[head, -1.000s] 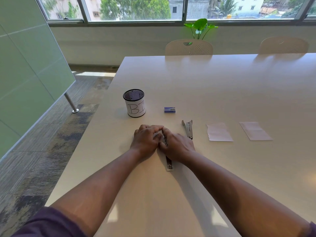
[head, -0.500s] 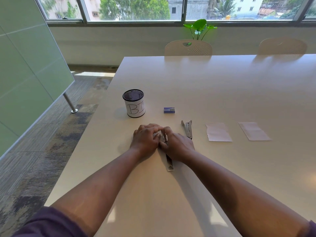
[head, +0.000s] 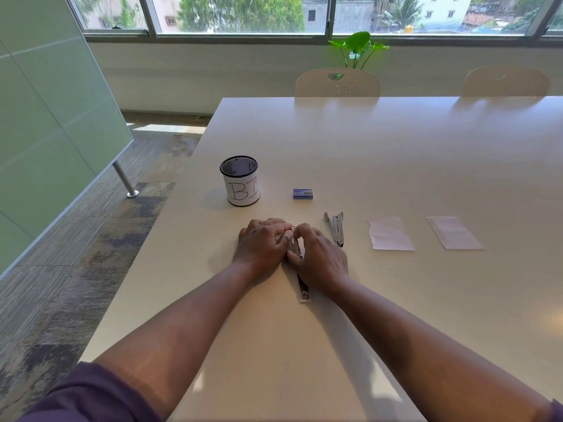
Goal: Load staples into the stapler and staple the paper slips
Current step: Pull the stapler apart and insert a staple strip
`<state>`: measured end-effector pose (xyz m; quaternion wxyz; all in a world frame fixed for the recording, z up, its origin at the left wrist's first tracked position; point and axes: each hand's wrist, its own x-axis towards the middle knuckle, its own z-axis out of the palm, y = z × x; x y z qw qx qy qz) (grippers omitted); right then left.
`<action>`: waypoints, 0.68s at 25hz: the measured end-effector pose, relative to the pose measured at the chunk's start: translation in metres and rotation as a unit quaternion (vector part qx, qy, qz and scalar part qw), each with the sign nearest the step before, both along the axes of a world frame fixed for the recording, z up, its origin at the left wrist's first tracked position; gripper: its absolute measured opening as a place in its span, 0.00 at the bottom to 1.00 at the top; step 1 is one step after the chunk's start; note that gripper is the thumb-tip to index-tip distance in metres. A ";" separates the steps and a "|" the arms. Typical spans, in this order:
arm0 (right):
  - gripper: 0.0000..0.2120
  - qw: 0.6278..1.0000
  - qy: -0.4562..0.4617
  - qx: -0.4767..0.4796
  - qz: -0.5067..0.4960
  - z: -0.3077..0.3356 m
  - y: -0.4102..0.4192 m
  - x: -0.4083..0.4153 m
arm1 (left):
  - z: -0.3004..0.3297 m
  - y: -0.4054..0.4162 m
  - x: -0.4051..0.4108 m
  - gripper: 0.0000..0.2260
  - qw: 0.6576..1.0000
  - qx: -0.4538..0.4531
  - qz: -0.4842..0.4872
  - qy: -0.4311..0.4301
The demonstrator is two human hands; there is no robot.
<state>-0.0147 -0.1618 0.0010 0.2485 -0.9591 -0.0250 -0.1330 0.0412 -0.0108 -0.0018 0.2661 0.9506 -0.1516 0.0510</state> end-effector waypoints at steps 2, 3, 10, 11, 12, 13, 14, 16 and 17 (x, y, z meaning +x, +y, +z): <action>0.15 1.000 -0.011 0.011 0.006 -0.002 0.000 0.000 | 0.000 0.000 0.000 0.23 1.000 -0.001 -0.002 0.000; 0.14 1.000 -0.016 0.016 0.013 -0.003 -0.001 0.000 | 0.001 0.000 0.000 0.24 1.000 -0.002 -0.002 0.000; 0.12 0.997 -0.023 0.057 0.041 -0.008 -0.003 0.001 | 0.004 0.000 -0.003 0.27 1.000 -0.001 0.001 -0.001; 0.12 0.996 -0.028 0.065 0.046 -0.008 -0.003 0.000 | 0.004 0.000 -0.003 0.25 1.000 -0.001 0.001 -0.001; 0.13 0.995 -0.033 0.075 0.050 -0.008 -0.003 -0.001 | 0.004 0.000 -0.003 0.24 1.000 0.000 0.001 -0.001; 0.14 0.994 -0.037 0.086 0.053 -0.008 -0.003 -0.002 | 0.003 0.000 -0.002 0.23 1.000 0.000 0.000 0.000; 0.14 0.993 -0.039 0.094 0.054 -0.007 -0.002 -0.003 | 0.003 0.001 -0.002 0.23 1.000 0.000 -0.001 0.001; 0.13 0.993 -0.039 0.100 0.056 -0.005 -0.002 -0.004 | 0.003 0.001 -0.002 0.22 1.000 0.003 0.001 0.002; 0.13 0.993 -0.040 0.100 0.057 -0.004 -0.002 -0.005 | 0.003 0.000 -0.002 0.21 1.000 0.003 0.003 0.003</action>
